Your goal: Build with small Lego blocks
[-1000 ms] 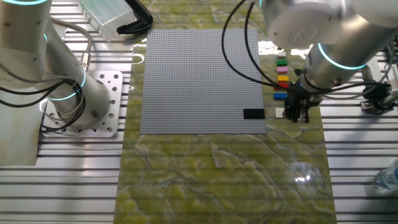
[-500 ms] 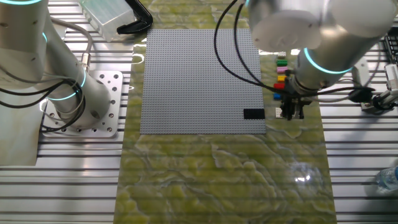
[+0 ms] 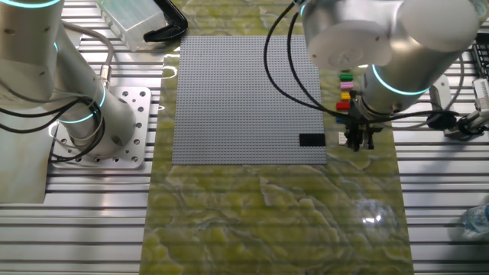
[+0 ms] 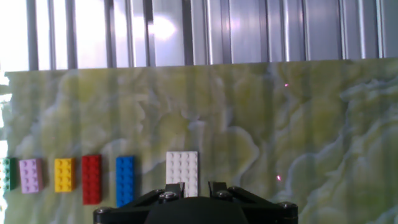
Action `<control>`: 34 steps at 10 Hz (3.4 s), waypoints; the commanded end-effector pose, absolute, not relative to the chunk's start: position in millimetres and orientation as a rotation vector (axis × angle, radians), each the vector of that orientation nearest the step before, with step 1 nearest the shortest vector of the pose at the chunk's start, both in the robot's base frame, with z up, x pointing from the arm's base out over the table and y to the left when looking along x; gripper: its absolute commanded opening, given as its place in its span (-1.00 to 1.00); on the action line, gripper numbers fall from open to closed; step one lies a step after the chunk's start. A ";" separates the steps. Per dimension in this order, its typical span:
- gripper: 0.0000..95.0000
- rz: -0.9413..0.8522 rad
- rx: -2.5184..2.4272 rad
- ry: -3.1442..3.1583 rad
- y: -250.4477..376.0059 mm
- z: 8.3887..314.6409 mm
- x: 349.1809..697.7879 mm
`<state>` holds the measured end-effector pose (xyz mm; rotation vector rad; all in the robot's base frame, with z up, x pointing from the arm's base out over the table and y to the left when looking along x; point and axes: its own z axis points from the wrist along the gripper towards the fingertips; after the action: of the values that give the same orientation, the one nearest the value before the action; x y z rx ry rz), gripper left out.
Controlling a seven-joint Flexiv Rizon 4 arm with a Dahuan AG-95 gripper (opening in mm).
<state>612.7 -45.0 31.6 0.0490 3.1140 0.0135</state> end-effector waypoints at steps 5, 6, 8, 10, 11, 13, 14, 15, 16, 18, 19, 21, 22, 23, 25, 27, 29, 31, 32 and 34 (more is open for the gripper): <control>-0.20 0.005 0.065 3.087 -42.4 24.5 614.6; -0.20 0.005 0.072 3.086 -40.8 23.5 617.0; -0.20 0.004 0.085 3.086 -35.7 23.8 621.5; -0.20 -0.003 0.099 3.091 -35.4 18.6 622.2; -0.20 -0.002 0.100 3.089 -35.6 17.7 622.3; -0.20 -0.001 0.094 3.088 -34.7 17.9 622.5; -0.20 0.000 0.094 3.088 -33.9 17.8 622.4; -0.20 0.000 0.097 3.089 -33.3 17.5 622.3; -0.20 0.000 0.098 3.089 -33.6 16.4 622.4; -0.20 0.000 0.095 3.090 -34.2 13.8 622.8; -0.20 0.003 0.084 3.091 -34.3 13.3 622.9; -0.20 0.006 0.080 3.091 -33.0 13.8 623.2; -0.20 0.005 0.081 3.091 -33.0 13.6 623.2; -0.20 0.005 0.083 3.092 -33.1 13.1 623.2; -0.20 0.002 0.087 3.092 -33.5 11.4 623.4; -0.20 0.002 0.084 3.092 -33.6 10.2 623.6; -0.20 0.003 0.084 3.091 -33.7 9.0 623.6; -0.20 0.003 0.084 3.092 -33.2 8.5 623.5; -0.20 0.002 0.085 3.092 -32.5 8.0 623.3; -0.20 -0.001 0.089 3.093 -32.6 6.2 623.4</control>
<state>623.7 -32.5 6.0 0.0901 3.0922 0.0005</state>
